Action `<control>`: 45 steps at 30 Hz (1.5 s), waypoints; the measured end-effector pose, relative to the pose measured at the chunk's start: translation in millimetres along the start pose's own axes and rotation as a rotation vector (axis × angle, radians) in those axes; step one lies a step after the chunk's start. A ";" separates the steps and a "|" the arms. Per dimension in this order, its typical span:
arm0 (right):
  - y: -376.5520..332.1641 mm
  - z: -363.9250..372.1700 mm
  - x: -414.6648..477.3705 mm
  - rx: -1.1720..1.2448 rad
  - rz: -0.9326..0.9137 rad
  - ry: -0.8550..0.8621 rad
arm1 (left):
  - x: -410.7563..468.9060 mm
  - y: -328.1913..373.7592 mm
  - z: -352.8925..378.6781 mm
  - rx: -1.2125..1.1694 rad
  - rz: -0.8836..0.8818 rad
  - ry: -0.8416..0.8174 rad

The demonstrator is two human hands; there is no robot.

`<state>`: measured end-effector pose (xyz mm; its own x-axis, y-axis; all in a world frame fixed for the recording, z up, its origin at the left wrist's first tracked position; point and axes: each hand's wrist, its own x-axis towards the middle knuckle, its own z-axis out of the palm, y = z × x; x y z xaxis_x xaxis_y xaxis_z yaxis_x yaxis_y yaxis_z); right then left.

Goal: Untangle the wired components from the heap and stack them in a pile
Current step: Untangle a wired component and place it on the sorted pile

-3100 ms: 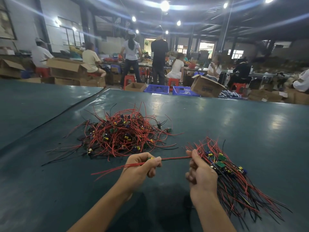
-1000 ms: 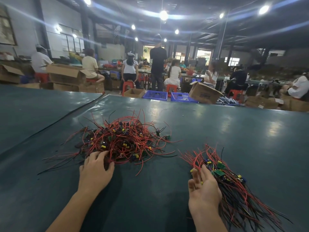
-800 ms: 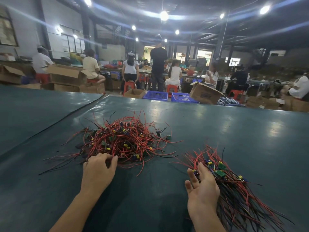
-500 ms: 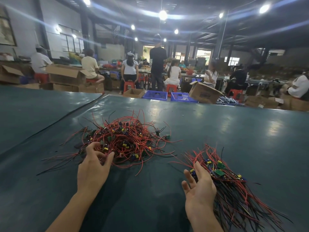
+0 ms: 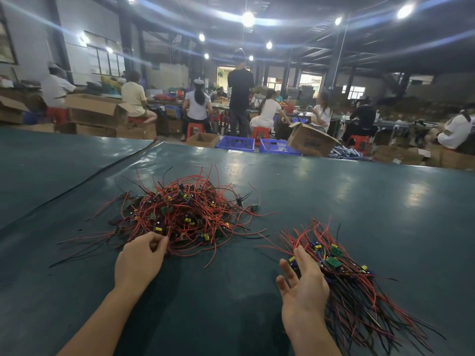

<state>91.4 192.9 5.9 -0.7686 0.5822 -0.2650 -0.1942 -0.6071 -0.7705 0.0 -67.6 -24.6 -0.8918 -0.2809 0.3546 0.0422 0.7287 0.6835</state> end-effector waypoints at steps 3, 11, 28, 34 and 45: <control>0.1 1.3 -3.9 -0.014 0.000 -0.016 | -0.7 -1.5 2.3 -0.036 -0.004 0.020; -2.9 3.6 -14.0 -0.108 0.060 -0.130 | -40.8 48.3 1.1 -0.441 0.271 0.025; 11.9 10.9 -37.4 -0.701 -0.471 -0.591 | -87.6 89.0 22.1 -0.741 0.091 -0.579; 15.4 10.3 -44.7 -0.702 -0.573 -0.770 | -71.0 86.7 28.2 -0.935 -0.377 -0.639; 23.2 5.3 -58.2 -1.115 -0.698 -0.997 | -76.5 97.8 13.7 -1.103 -0.148 -0.762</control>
<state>128.4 142.1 6.5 -0.8761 -0.2639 0.4034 -0.4813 0.5262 -0.7010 66.1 33.7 6.4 -0.9305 0.3641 0.0399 -0.0595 -0.2577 0.9644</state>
